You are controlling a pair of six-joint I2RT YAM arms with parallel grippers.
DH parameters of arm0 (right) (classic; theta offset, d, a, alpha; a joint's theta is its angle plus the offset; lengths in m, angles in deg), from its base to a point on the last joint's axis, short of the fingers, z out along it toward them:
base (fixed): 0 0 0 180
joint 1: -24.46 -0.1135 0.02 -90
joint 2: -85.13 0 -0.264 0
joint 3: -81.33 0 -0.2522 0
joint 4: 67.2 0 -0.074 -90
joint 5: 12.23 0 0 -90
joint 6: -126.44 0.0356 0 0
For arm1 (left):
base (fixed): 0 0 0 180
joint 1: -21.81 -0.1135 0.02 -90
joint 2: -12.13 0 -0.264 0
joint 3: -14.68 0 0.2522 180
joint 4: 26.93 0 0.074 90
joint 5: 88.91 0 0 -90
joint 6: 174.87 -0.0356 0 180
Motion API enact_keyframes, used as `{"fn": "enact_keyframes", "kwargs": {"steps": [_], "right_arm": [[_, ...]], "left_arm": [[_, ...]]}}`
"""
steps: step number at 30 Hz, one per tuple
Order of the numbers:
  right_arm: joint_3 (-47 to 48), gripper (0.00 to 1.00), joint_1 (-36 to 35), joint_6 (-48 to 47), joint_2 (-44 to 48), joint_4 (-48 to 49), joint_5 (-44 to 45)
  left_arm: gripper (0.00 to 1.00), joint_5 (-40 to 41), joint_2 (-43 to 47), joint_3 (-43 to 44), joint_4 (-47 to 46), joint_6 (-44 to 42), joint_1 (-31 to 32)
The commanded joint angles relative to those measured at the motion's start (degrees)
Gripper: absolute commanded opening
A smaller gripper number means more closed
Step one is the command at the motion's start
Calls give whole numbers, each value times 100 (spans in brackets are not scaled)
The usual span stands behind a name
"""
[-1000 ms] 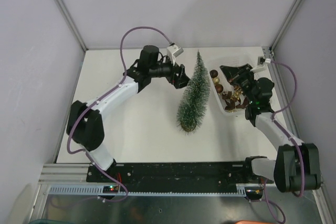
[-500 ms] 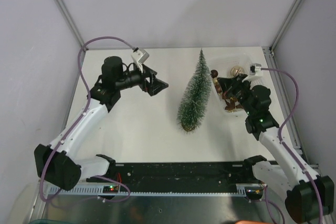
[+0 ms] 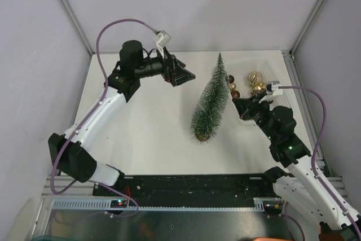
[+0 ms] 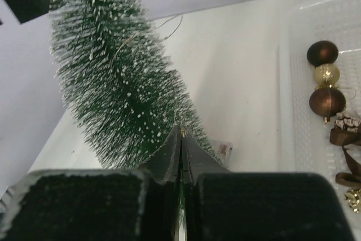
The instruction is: Decorate the small christmas tree
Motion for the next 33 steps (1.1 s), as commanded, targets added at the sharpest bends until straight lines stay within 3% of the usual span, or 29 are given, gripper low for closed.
{"fn": "enact_keyframes", "kwargs": {"steps": [1,9,18,30,33], "right_arm": [[194,0,-249,-116,237,-390,119],[190,0,-802,-89,467,-441,32],[209,0,-1016,127,404,239,-575],[546,0,-1161,313,-160,779,-1019],[523,0,-1474,221,-355,841,-897]], "left_arm": [[100,-289,-285,412,-347,401,186],[99,-496,-688,623,-599,525,483],[88,-582,-815,636,-970,552,649],[58,-543,-763,500,-1186,551,815],[46,-524,-746,474,-1220,524,867]]}}
